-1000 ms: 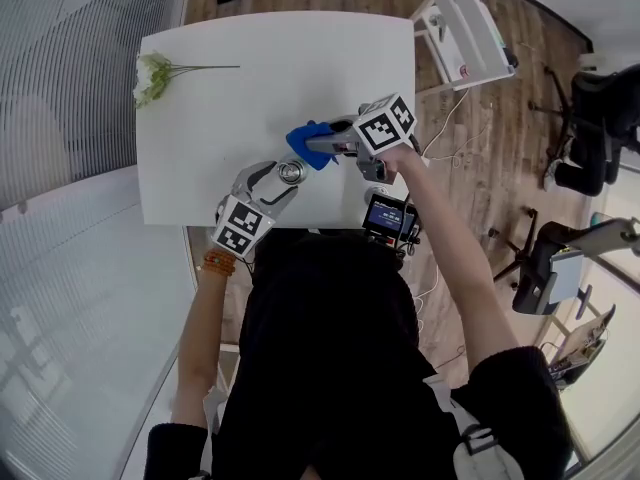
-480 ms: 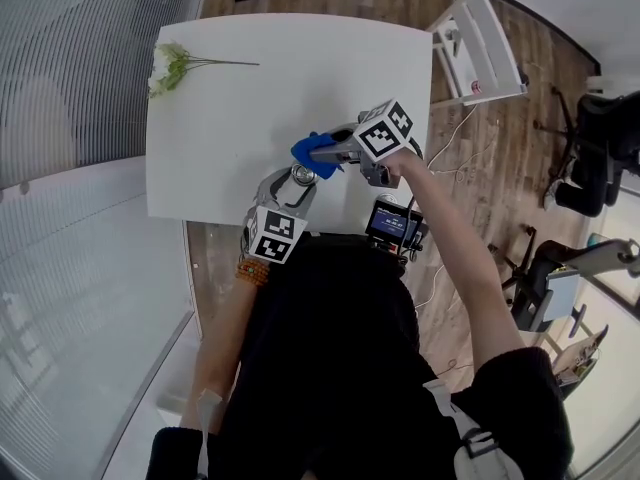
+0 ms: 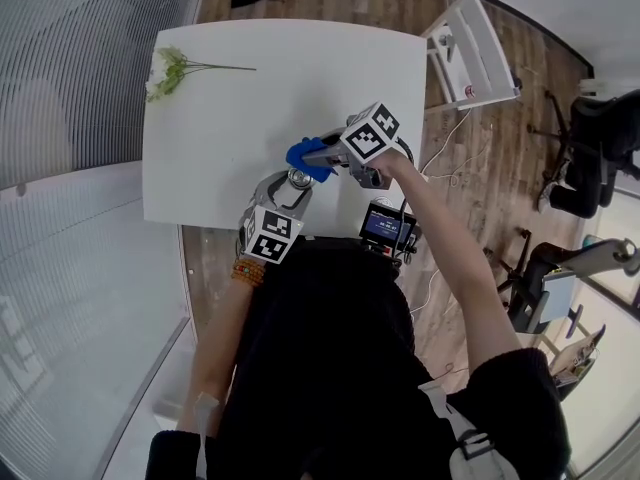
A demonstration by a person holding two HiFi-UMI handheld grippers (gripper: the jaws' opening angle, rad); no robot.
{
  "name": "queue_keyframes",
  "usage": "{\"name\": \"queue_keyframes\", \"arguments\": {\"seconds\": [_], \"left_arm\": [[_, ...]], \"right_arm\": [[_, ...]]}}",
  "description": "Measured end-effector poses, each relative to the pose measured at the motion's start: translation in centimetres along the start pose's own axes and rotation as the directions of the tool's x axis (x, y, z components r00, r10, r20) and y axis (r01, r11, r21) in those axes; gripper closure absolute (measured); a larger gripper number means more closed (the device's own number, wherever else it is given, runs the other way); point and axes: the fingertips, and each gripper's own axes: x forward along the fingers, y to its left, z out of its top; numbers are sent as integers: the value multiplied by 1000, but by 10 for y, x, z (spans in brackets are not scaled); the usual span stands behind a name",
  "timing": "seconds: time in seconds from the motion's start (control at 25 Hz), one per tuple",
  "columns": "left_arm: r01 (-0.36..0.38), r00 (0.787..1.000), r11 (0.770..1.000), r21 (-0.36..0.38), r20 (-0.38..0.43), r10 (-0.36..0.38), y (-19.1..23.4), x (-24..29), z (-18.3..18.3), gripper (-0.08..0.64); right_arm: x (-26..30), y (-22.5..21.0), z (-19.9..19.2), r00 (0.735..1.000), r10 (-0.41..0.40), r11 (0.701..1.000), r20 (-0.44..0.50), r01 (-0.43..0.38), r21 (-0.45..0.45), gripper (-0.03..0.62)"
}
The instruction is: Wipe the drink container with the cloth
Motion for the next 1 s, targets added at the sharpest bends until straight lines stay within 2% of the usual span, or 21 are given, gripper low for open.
{"name": "queue_keyframes", "arguments": {"seconds": [0.16, 0.32, 0.64, 1.0], "left_arm": [[-1, 1000, 1000, 15, -17, 2, -1, 2, -3, 325], [-20, 999, 997, 72, -48, 24, 1, 4, -11, 346], [-33, 999, 998, 54, -42, 35, 2, 6, -11, 345], [-43, 998, 998, 47, -49, 45, 1, 7, -10, 342]], "right_arm": [[-2, -9, 0, 1000, -26, 1000, 14, 26, 8, 480], [-1, -13, -1, 999, -38, 999, 26, 38, 12, 482], [5, -26, -10, 999, -40, 996, 32, 38, 80, 482], [7, -34, -13, 999, -40, 993, 35, 36, 110, 479]]}}
